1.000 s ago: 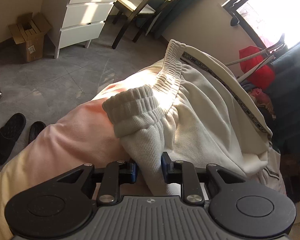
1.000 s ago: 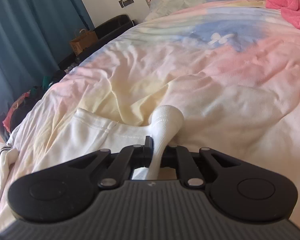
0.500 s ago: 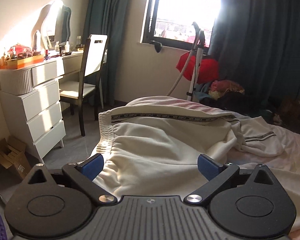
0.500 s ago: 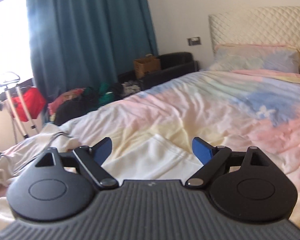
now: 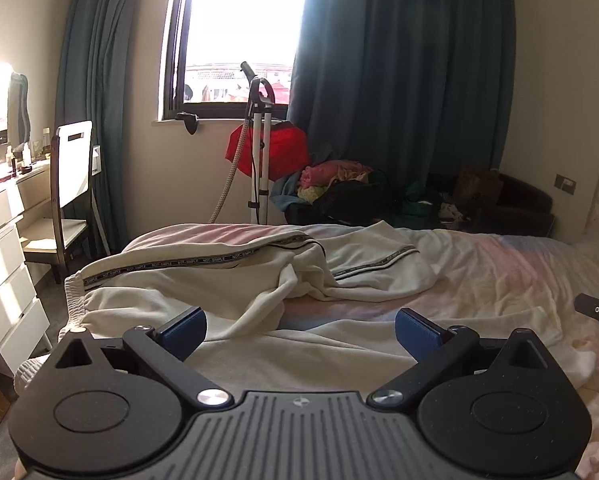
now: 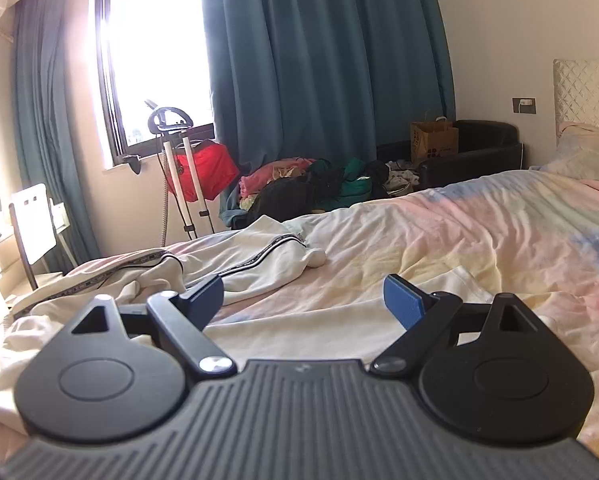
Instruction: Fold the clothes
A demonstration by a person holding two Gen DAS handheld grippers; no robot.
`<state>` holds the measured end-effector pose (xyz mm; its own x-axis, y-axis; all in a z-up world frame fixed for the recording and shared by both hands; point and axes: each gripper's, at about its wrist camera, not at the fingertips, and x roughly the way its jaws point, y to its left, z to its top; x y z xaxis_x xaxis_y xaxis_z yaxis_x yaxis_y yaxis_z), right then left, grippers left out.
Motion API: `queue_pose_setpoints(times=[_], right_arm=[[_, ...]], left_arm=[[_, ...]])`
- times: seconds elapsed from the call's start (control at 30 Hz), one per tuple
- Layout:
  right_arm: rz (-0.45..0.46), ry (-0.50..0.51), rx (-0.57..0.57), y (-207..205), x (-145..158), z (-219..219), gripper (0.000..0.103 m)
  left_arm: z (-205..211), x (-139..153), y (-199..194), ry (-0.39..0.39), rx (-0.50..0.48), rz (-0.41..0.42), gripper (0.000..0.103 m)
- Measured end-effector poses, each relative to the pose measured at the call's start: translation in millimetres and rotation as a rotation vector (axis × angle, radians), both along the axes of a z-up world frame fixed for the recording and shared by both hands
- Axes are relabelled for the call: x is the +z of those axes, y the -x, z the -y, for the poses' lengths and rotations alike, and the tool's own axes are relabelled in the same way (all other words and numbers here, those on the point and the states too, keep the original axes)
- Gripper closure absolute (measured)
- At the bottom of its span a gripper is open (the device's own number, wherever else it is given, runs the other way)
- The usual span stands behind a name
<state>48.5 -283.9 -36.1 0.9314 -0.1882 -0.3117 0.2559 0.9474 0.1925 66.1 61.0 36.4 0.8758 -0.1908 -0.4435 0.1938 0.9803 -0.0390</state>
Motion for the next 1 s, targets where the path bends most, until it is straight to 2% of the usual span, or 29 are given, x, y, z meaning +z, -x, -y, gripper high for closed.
queue_pose_setpoints(times=[0.1,0.2,0.27,0.43,0.57,0.67,0.73,0.83,1.0], right_arm=[[0.008,-0.012,-0.019,6.5,10.9,-1.0,0.015],[0.034,-0.030,-0.025,9.4,11.7,2.7,0.015],[0.043,-0.048,-0.034,7.1,8.4,5.8,0.015],[0.058,-0.088,-0.090,-2.7,-9.1,7.9,0.015],[0.042,-0.150,-0.143,-14.0,-31.0,9.5,0.015],[0.034,-0.123,-0.180,-23.3,-46.4,9.8,0.015],[0.028,-0.100,-0.216,-30.5,-55.6,13.6,0.015],[0.026,-0.098,-0.273,-42.9,-70.6,26.8,0.015],[0.000,-0.175,-0.357,-63.7,-98.0,54.0,0.015]], left_arm=[[18.2,3.4,1.4,-0.002,-0.027,0.004,0.001],[28.7,2.1,2.1,0.027,-0.041,0.043,0.001],[33.6,-4.7,-1.9,0.048,-0.057,0.057,0.000],[55.7,-34.8,-35.6,0.061,-0.092,0.019,0.000],[94.5,-71.2,-84.7,0.000,-0.137,-0.002,0.000],[126.1,-104.1,-131.7,-0.003,-0.196,-0.027,0.000],[153.7,-124.3,-165.1,-0.047,-0.205,-0.045,0.000],[202.0,-145.7,-211.5,-0.112,-0.262,-0.030,0.000],[282.5,-181.4,-289.0,-0.221,-0.356,-0.005,0.001]])
